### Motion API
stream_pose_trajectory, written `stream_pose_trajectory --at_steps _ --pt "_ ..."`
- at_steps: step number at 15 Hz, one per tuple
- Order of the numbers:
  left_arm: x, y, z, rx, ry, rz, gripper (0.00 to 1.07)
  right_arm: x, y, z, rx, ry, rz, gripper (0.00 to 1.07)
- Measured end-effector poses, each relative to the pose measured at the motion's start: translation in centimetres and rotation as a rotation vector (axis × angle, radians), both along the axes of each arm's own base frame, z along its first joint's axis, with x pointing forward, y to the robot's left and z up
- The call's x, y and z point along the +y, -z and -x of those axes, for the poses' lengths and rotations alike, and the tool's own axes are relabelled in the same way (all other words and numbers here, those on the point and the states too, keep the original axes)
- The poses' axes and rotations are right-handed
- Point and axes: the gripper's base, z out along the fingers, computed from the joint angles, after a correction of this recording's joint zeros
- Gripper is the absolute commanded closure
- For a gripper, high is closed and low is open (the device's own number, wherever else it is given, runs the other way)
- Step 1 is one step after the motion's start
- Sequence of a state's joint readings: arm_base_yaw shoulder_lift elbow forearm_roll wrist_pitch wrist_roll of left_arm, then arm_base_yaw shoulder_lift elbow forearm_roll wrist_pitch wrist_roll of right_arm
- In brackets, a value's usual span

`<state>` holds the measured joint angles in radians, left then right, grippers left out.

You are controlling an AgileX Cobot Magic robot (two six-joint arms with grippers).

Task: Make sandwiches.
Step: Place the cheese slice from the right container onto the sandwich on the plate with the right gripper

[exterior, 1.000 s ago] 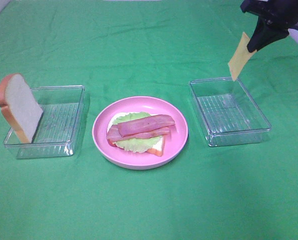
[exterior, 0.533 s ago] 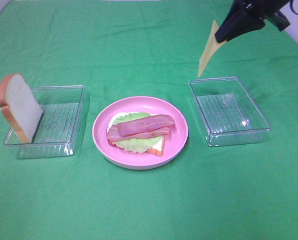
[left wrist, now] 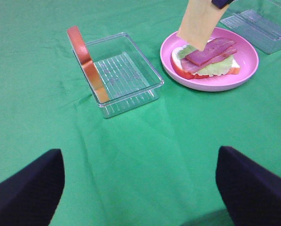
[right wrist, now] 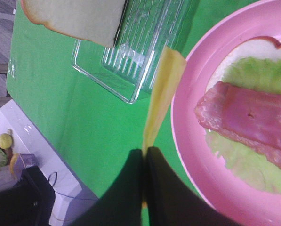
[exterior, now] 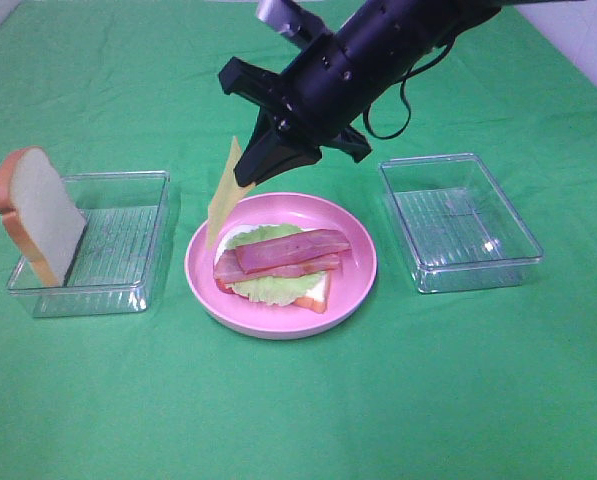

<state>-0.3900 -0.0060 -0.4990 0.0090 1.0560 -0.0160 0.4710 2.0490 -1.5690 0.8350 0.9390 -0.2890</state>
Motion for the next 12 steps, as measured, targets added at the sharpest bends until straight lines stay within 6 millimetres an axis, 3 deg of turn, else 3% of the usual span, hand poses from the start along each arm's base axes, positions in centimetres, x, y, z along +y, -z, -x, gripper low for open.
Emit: stream_pose_trajectory --at_steps 4,5,8,12 --pt "0.0 0.0 0.0 0.0 0.0 0.0 0.24 0.7 4.0 -0.8 0.064 0.02 0.003 1.07" --pt "0.0 0.0 0.0 0.0 0.0 0.0 0.24 0.6 5.8 -1.0 0.078 0.019 0.044 1.07" --pt "0.0 0.0 0.0 0.0 0.0 0.0 0.24 0.0 6.5 -1.4 0.053 0.045 0.139 1.07" --pt "0.0 0.0 0.0 0.0 0.0 0.0 0.24 -1.3 6.1 -1.7 -0.001 0.079 0.289 1.07"
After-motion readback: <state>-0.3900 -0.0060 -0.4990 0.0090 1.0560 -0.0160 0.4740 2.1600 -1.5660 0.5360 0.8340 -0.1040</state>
